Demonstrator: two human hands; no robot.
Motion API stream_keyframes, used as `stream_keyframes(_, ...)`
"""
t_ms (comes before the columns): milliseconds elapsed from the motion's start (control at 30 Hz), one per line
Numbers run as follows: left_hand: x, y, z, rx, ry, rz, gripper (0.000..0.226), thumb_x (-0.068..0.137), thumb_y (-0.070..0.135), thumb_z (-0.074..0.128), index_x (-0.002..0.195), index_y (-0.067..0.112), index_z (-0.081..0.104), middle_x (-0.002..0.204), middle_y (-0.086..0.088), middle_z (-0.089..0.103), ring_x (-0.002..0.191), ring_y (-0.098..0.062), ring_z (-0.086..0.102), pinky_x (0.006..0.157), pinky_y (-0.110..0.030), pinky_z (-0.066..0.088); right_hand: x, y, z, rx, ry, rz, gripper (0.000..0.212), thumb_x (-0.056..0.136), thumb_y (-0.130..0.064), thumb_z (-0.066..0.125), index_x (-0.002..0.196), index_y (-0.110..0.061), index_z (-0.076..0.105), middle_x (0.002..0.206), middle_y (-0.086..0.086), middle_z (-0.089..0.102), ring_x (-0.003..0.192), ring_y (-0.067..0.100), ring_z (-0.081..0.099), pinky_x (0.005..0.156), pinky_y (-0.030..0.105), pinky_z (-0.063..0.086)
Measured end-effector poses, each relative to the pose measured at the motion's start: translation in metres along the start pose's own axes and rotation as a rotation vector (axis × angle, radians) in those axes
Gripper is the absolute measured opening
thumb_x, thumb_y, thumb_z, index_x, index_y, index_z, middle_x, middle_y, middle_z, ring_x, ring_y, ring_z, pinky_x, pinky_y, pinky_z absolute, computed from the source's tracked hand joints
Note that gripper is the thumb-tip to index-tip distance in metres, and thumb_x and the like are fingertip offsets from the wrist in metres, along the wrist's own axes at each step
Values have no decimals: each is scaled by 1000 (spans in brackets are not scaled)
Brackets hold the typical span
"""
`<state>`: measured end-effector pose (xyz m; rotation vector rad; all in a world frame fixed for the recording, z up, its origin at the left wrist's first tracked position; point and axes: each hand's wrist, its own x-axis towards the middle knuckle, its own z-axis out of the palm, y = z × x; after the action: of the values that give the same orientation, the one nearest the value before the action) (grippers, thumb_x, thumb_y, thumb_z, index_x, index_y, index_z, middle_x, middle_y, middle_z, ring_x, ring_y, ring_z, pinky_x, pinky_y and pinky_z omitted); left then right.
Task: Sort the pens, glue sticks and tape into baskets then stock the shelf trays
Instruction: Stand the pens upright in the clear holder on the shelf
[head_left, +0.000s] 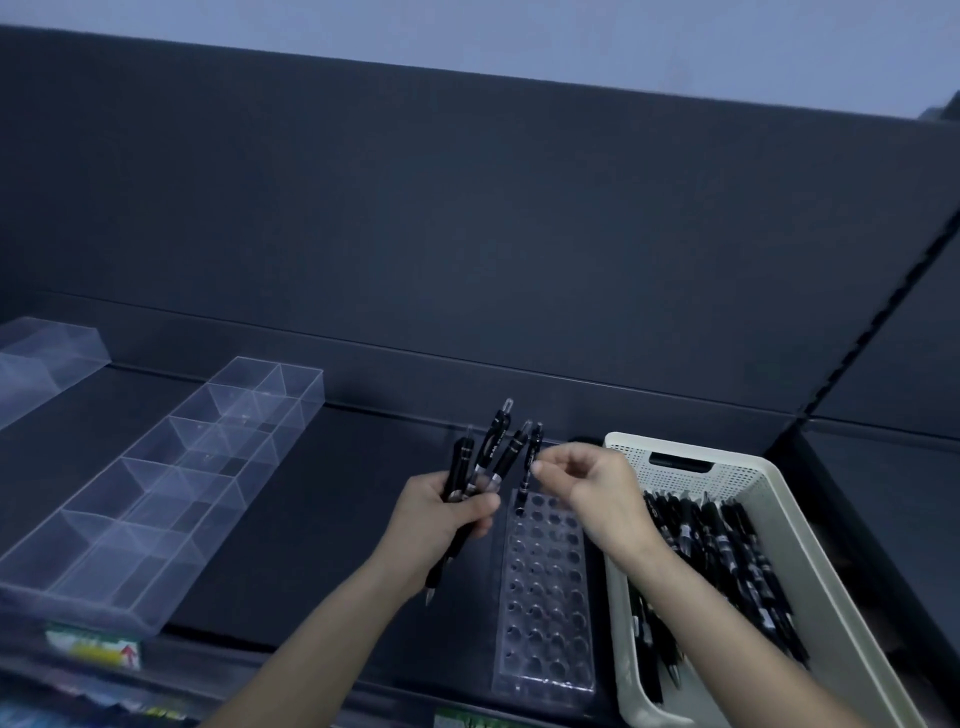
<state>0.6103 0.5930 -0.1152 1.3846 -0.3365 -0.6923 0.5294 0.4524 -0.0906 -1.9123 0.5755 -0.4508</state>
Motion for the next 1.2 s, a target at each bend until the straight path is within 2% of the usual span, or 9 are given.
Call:
stream_keyframes(200,-2,5,20,41,-97,1,12,83,-4,62,76,6,63,65,-5,62,54,-8,61,57,-18,54,-8,-10,-7,212,-100,71,29,86,-9,62,59,-13,53,54,-2,53,52,12,47,50,17,40)
stream_keyframes(333,-3,4,23,65,-116,10,10,84,-3,62,79,6,64,70,-8,64,60,-10,65,65,-22,56,-9,-8,-13,328,12,108,28,86,-6,62,63,-10,46,60,9,53,46,6,54,48,17,44)
stream_keyframes(500,-4,3,29,78,-124,15,12,86,-2,59,78,7,62,71,-7,67,60,-12,66,63,-22,56,-12,-6,-17,330,-23,119,24,86,0,60,66,-9,50,55,0,60,52,8,59,48,18,47)
stream_keyframes(633,-2,1,27,156,-128,18,14,88,1,59,79,11,64,71,-2,66,68,-11,66,64,-19,54,-13,-8,-21,299,-2,111,23,87,3,56,70,-8,46,61,5,62,51,9,60,48,19,48)
stream_keyframes(733,1,-1,16,222,-66,25,13,90,4,56,79,8,63,61,0,60,51,-6,55,51,-17,47,-6,-7,-30,166,141,53,25,88,0,56,69,-12,43,70,10,65,55,14,62,50,24,51)
stream_keyframes(800,1,-4,7,266,-28,26,13,93,8,54,81,7,59,49,4,49,40,-5,41,41,-16,35,1,-2,-35,22,233,30,22,86,-5,58,70,-12,45,76,15,67,65,27,64,61,36,54)
stream_keyframes(900,1,-7,1,316,-5,29,14,96,21,50,82,16,50,49,7,37,41,-5,32,39,-17,26,9,3,-32,-130,258,32,16,84,-12,60,73,-12,49,79,14,68,77,34,64,76,45,54)
stream_keyframes(1100,2,-10,-4,285,-5,-15,20,97,19,44,77,17,42,55,0,36,37,-4,30,39,-18,23,13,6,-13,-305,204,-33,11,89,-13,57,93,-3,55,82,6,65,77,24,60,69,27,44)
stream_keyframes(1200,3,-12,-8,315,-12,41,24,97,15,46,73,14,41,52,2,40,38,-4,32,41,-17,26,17,3,-8,-411,202,-86,11,90,-15,55,92,-5,51,77,4,62,70,20,57,60,22,37)
